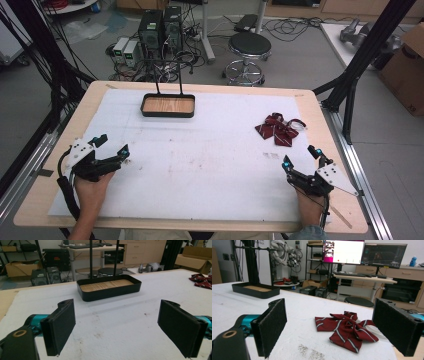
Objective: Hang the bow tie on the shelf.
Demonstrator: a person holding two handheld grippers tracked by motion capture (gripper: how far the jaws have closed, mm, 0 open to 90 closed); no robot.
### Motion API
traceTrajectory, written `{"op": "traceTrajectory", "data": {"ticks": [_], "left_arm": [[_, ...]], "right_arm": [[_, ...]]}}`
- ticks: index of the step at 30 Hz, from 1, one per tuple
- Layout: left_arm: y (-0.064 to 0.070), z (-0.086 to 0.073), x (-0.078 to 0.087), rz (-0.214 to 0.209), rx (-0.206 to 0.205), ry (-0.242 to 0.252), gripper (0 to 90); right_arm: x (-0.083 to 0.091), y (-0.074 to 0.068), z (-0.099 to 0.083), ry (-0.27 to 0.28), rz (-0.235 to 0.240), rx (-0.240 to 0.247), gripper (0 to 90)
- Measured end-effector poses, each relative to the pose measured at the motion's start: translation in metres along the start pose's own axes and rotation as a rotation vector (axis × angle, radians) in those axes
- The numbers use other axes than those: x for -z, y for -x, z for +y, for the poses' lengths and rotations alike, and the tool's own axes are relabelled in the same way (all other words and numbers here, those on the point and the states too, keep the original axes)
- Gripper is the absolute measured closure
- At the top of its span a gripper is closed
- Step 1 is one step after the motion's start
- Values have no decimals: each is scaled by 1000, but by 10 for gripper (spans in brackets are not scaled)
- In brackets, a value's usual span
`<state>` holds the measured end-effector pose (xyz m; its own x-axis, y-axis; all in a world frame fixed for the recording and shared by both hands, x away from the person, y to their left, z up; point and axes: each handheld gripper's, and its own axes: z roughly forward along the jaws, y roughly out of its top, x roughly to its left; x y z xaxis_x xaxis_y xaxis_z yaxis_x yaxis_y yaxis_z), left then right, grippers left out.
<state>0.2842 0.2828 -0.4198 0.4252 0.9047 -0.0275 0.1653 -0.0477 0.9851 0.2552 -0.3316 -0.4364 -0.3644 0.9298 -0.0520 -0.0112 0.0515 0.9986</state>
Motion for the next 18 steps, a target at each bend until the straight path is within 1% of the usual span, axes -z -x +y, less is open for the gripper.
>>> {"op": "traceTrajectory", "data": {"ticks": [4,5,6,11,15,17,18], "left_arm": [[1,0,-1,-7,5,8,150],[1,0,-1,-7,5,8,150],[2,0,-1,-11,-6,9,151],[3,0,-1,-15,-10,19,152],[5,0,-1,-26,-16,21,151],[6,0,0,-22,-19,19,150],[6,0,1,-21,-19,26,150]], "right_arm": [[-1,1,-1,-8,10,-5,115],[-2,1,-1,-10,10,-10,115],[-2,1,-1,-14,11,-16,115],[-5,3,-3,-39,24,-47,115],[-6,1,-3,-52,23,-33,115],[-8,1,-3,-69,24,-29,115],[-9,2,-4,-70,23,-26,115]]}}
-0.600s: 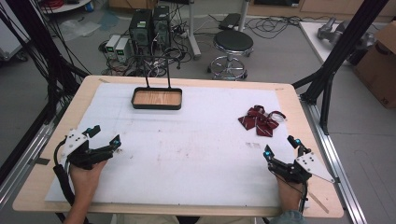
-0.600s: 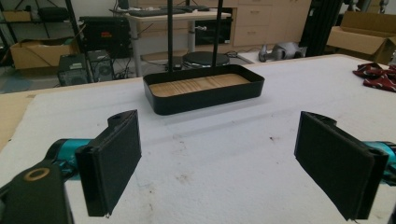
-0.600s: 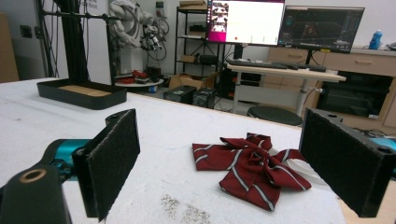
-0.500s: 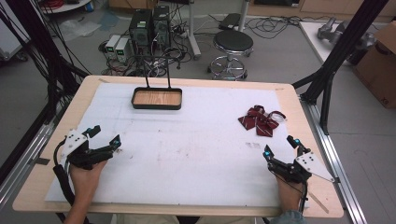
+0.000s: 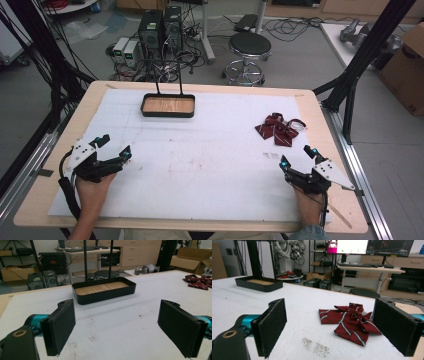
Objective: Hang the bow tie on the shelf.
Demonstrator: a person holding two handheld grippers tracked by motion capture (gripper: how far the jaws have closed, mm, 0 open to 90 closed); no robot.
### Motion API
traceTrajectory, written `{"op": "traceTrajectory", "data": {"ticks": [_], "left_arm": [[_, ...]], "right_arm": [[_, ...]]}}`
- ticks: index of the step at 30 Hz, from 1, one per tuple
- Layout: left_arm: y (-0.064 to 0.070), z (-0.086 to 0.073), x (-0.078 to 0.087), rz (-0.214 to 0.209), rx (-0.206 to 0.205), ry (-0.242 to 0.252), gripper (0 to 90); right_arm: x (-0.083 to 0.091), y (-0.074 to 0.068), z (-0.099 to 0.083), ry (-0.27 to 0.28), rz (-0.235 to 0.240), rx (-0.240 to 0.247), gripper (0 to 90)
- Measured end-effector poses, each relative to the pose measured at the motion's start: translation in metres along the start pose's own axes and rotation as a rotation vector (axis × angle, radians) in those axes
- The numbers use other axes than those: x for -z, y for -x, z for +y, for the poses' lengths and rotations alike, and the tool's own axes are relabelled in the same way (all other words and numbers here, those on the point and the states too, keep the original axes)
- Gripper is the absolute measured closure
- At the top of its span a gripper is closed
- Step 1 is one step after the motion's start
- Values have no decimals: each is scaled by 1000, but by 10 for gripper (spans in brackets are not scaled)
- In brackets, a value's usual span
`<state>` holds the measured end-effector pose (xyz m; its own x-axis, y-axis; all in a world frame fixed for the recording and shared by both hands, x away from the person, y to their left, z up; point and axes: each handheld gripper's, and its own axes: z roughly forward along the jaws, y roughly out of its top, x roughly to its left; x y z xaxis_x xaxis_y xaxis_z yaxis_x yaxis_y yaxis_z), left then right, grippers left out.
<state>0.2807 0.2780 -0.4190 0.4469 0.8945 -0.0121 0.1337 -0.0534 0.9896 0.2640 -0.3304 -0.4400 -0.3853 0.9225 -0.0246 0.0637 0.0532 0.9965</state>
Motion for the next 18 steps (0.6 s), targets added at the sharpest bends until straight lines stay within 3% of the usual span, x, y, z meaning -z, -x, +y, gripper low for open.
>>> {"op": "traceTrajectory", "data": {"ticks": [10,18], "left_arm": [[0,0,2,-15,6,22,150],[-1,0,-1,-20,8,20,150]], "right_arm": [[-10,8,4,-26,-3,-15,116],[-28,29,28,-36,-22,8,116]]}}
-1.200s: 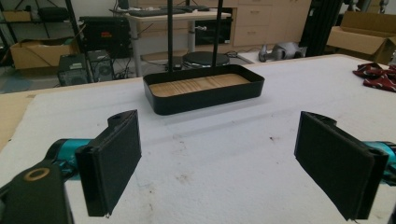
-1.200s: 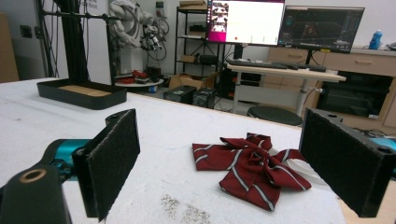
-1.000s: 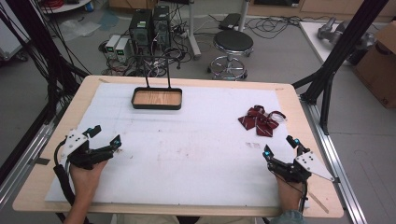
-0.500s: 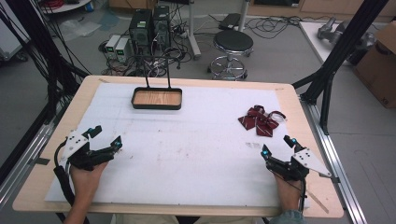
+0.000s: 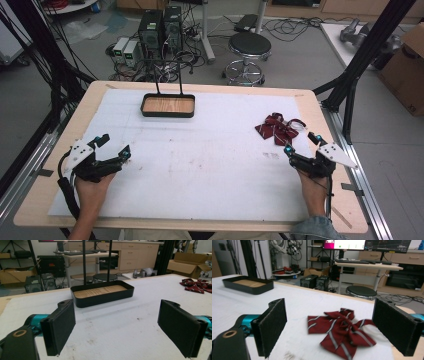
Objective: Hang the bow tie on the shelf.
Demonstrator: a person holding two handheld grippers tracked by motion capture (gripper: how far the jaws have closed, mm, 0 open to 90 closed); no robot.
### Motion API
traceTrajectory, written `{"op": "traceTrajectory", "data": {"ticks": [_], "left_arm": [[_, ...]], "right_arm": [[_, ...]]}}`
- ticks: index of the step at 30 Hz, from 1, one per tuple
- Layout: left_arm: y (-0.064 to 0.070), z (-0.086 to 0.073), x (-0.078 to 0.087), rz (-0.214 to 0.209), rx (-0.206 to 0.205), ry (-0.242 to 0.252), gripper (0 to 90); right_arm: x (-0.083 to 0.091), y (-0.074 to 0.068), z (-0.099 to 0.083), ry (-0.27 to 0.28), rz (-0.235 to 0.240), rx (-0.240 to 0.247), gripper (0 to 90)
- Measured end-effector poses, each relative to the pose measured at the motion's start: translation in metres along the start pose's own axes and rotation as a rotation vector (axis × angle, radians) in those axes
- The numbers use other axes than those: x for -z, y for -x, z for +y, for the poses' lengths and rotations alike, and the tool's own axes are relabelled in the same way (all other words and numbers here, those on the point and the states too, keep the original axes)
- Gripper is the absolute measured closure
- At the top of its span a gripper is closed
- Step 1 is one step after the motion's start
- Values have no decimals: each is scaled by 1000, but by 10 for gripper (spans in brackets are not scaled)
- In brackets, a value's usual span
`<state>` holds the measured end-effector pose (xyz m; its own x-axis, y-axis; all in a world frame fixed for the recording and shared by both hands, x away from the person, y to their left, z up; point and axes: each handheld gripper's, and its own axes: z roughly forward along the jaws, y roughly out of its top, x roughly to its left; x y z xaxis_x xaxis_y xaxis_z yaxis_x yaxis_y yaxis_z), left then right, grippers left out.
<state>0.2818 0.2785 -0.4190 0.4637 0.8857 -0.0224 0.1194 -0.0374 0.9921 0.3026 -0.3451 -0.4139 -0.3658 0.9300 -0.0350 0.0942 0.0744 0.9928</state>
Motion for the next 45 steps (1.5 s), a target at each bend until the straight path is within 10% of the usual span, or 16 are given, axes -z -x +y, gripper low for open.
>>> {"op": "traceTrajectory", "data": {"ticks": [17,45], "left_arm": [[0,0,-1,-14,13,2,150],[-2,-1,0,-3,15,3,152]], "right_arm": [[-75,43,13,-127,-63,-44,147],[-144,39,-21,-502,-36,106,542]]}}
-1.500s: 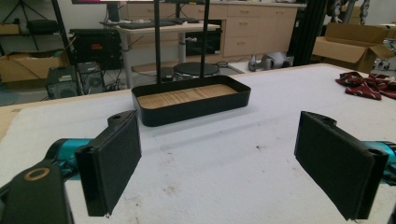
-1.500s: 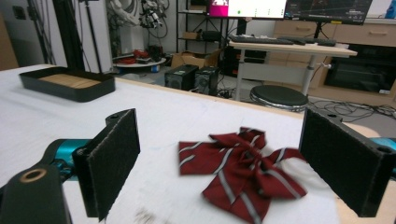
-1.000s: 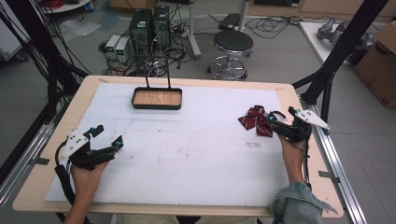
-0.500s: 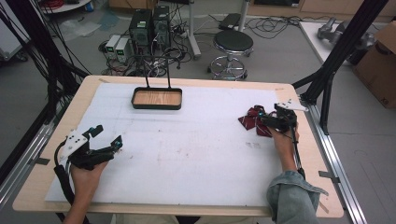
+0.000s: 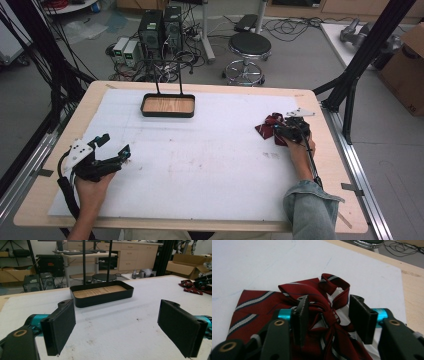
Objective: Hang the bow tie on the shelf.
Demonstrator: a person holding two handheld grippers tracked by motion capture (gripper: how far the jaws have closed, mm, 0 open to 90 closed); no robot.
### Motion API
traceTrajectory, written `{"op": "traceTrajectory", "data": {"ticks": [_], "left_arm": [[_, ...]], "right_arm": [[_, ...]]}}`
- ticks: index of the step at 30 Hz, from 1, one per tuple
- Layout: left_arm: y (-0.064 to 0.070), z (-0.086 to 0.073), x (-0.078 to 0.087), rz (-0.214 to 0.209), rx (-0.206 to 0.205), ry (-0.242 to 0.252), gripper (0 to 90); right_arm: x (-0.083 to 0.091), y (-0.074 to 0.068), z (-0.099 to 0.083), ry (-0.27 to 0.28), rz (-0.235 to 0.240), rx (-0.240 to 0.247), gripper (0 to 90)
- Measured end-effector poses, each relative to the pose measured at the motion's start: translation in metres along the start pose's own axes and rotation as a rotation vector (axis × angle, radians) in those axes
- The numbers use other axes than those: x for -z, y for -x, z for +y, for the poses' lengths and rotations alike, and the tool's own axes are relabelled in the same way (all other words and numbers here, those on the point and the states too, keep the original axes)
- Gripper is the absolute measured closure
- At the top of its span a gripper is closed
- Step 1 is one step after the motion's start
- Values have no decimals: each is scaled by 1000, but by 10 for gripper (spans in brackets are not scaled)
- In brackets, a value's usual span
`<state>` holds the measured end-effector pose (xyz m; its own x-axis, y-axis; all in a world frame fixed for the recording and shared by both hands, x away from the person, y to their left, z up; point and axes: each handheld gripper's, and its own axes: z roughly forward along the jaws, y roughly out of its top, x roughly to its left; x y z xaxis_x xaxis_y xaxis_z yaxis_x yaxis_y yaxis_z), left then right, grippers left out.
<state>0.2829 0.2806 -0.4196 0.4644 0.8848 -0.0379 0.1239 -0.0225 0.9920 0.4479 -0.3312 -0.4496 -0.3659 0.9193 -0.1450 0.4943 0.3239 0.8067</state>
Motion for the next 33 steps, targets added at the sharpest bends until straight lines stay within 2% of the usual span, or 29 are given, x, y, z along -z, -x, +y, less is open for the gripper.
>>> {"op": "traceTrajectory", "data": {"ticks": [6,8,11,14,22,27,30,33], "left_arm": [[1,0,0,-4,0,-1,151],[1,0,0,-5,0,-1,152],[1,0,0,-3,0,0,152],[1,0,0,0,0,-2,152],[1,0,0,0,-1,-1,151],[1,0,0,-1,-3,-4,151],[1,0,0,1,-2,-2,152],[1,0,0,1,-2,0,152]], "right_arm": [[-3,-6,1,-41,-27,66,669],[-3,-5,1,-43,-34,49,726],[-1,-1,0,-46,-22,12,747],[1,-2,1,-51,-37,29,755],[24,-8,17,91,-5,24,757],[34,-12,25,139,20,15,759],[41,-15,36,166,50,-2,759],[46,-20,50,202,79,5,759]]}}
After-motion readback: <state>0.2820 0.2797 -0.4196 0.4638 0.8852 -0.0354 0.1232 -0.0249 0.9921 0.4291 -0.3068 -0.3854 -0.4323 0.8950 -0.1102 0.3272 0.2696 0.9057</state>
